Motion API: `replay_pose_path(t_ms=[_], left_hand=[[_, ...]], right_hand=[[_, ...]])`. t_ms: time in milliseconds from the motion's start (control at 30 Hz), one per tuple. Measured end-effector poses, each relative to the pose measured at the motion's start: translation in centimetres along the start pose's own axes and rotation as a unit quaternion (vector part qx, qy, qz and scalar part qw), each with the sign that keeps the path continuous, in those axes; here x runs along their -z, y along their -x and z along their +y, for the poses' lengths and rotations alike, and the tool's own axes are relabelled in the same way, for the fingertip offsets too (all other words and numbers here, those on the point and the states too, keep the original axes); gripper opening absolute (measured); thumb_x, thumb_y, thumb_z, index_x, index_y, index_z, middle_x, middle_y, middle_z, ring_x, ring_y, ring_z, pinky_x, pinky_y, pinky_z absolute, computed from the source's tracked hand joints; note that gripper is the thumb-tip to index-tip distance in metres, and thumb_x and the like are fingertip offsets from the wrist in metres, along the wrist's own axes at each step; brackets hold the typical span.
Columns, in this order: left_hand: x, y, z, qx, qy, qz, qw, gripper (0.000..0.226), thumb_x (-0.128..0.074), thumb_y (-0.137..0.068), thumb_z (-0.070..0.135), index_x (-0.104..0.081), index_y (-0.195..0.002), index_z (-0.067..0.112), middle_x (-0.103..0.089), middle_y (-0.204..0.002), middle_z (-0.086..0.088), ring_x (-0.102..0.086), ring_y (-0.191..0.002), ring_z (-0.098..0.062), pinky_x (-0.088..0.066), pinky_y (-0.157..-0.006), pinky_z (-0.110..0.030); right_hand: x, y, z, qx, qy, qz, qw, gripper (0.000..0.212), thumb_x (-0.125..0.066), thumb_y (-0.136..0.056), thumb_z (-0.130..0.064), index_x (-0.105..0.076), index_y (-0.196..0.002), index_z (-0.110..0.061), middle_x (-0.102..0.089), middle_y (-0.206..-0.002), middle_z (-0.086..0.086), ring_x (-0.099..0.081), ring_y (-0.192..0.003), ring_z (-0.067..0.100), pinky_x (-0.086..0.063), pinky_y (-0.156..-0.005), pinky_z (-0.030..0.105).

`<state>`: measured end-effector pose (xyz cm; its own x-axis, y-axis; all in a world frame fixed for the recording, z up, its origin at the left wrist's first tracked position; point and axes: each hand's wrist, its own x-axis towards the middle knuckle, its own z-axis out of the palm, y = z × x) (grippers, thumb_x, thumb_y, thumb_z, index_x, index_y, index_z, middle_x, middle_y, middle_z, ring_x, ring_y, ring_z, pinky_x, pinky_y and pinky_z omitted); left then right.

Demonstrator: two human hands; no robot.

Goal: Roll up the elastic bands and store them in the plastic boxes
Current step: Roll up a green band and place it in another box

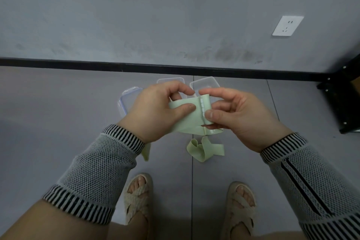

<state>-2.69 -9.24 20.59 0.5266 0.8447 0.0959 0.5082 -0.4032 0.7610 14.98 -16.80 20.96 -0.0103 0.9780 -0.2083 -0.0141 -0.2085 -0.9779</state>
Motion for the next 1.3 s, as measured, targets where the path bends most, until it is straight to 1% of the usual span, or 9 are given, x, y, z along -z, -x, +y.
replay_pose_path(t_ms=[133, 267, 533, 633, 700, 767, 967, 1100, 1300], left_hand=[[-0.2, 0.0, 0.3, 0.017, -0.007, 0.009, 1.0, 0.02, -0.073, -0.077, 0.03, -0.059, -0.076, 0.044, -0.057, -0.065, 0.011, -0.051, -0.058, -0.003, -0.044, -0.06, -0.022], [-0.4, 0.1, 0.6, 0.02, 0.013, 0.014, 1.0, 0.019, -0.074, -0.076, 0.031, -0.06, -0.077, 0.043, -0.059, -0.067, 0.009, -0.054, -0.06, -0.007, -0.048, -0.061, -0.026], [-0.7, -0.1, 0.7, 0.033, 0.039, 0.033, 0.998, 0.013, -0.074, -0.074, 0.043, -0.063, -0.078, 0.039, -0.066, -0.072, 0.006, -0.047, -0.053, 0.002, -0.038, -0.058, -0.02], [-0.9, -0.1, 0.8, 0.061, 0.077, 0.026, 0.995, 0.013, -0.076, -0.073, 0.04, -0.066, -0.08, 0.034, -0.071, -0.074, 0.004, -0.059, -0.061, -0.001, -0.05, -0.065, -0.029], [-1.0, 0.0, 1.1, 0.082, 0.101, 0.017, 0.991, 0.011, -0.078, -0.075, 0.031, -0.068, -0.081, 0.029, -0.071, -0.073, 0.002, -0.067, -0.07, -0.014, -0.056, -0.072, -0.04], [-0.9, 0.0, 1.4, 0.105, 0.134, 0.011, 0.985, 0.009, -0.077, -0.076, 0.021, -0.069, -0.08, 0.025, -0.072, -0.073, 0.0, -0.068, -0.069, -0.015, -0.058, -0.073, -0.039], [0.8, 0.0, 1.3, 0.208, 0.353, -0.02, 0.912, 0.017, -0.07, -0.078, 0.009, -0.068, -0.094, 0.002, -0.071, -0.077, -0.012, -0.066, -0.064, -0.018, -0.057, -0.06, -0.028], [1.1, 0.1, 1.1, 0.196, 0.425, -0.074, 0.88, 0.036, -0.066, -0.069, 0.015, -0.064, -0.1, -0.004, -0.068, -0.075, -0.014, -0.065, -0.061, -0.019, -0.054, -0.054, -0.026], [0.8, 0.0, 1.5, 0.187, 0.435, -0.087, 0.877, 0.024, -0.064, -0.068, 0.014, -0.062, -0.089, 0.004, -0.065, -0.062, -0.006, -0.06, -0.048, -0.013, -0.048, -0.045, -0.02]], right_hand=[[-0.5, -0.3, 0.2, 0.021, 0.068, 0.021, 0.997, 0.037, -0.067, -0.081, 0.003, -0.063, -0.103, -0.026, -0.067, -0.069, 0.005, -0.065, -0.069, 0.023, -0.057, -0.075, 0.041], [-0.9, -0.4, 0.3, 0.028, 0.099, 0.035, 0.994, 0.036, -0.071, -0.079, -0.001, -0.061, -0.102, -0.027, -0.065, -0.066, 0.001, -0.061, -0.066, 0.027, -0.053, -0.07, 0.053], [-1.2, -0.6, 0.5, 0.004, 0.089, 0.065, 0.994, 0.039, -0.075, -0.075, -0.006, -0.057, -0.104, -0.023, -0.058, -0.06, -0.004, -0.055, -0.059, 0.024, -0.048, -0.06, 0.045], [-1.5, -0.6, 0.6, 0.011, 0.104, 0.077, 0.992, 0.036, -0.075, -0.075, -0.007, -0.057, -0.101, -0.023, -0.056, -0.06, -0.004, -0.053, -0.054, 0.013, -0.045, -0.054, 0.033], [-1.8, -0.7, 0.7, 0.019, 0.117, 0.084, 0.989, 0.035, -0.075, -0.075, -0.008, -0.057, -0.1, -0.023, -0.056, -0.061, -0.002, -0.053, -0.052, 0.007, -0.044, -0.053, 0.025], [-2.1, -0.7, 0.7, 0.031, 0.12, 0.089, 0.988, 0.037, -0.077, -0.074, -0.009, -0.057, -0.101, -0.025, -0.06, -0.064, 0.001, -0.058, -0.056, 0.008, -0.048, -0.057, 0.026], [-1.4, 0.0, 0.2, 0.05, -0.009, -0.006, 0.999, 0.08, -0.078, -0.059, -0.021, -0.045, -0.131, -0.033, -0.068, -0.088, 0.001, -0.066, -0.079, 0.018, -0.056, -0.076, 0.031], [-1.4, 0.1, -0.1, 0.062, -0.027, -0.045, 0.997, 0.072, -0.078, -0.066, -0.014, -0.05, -0.13, -0.03, -0.067, -0.078, -0.002, -0.065, -0.075, 0.013, -0.053, -0.073, 0.026], [-1.9, 0.1, -0.4, 0.065, -0.025, -0.035, 0.997, 0.069, -0.075, -0.06, -0.013, -0.053, -0.125, -0.02, -0.064, -0.067, -0.005, -0.063, -0.068, 0.009, -0.051, -0.067, 0.019]])
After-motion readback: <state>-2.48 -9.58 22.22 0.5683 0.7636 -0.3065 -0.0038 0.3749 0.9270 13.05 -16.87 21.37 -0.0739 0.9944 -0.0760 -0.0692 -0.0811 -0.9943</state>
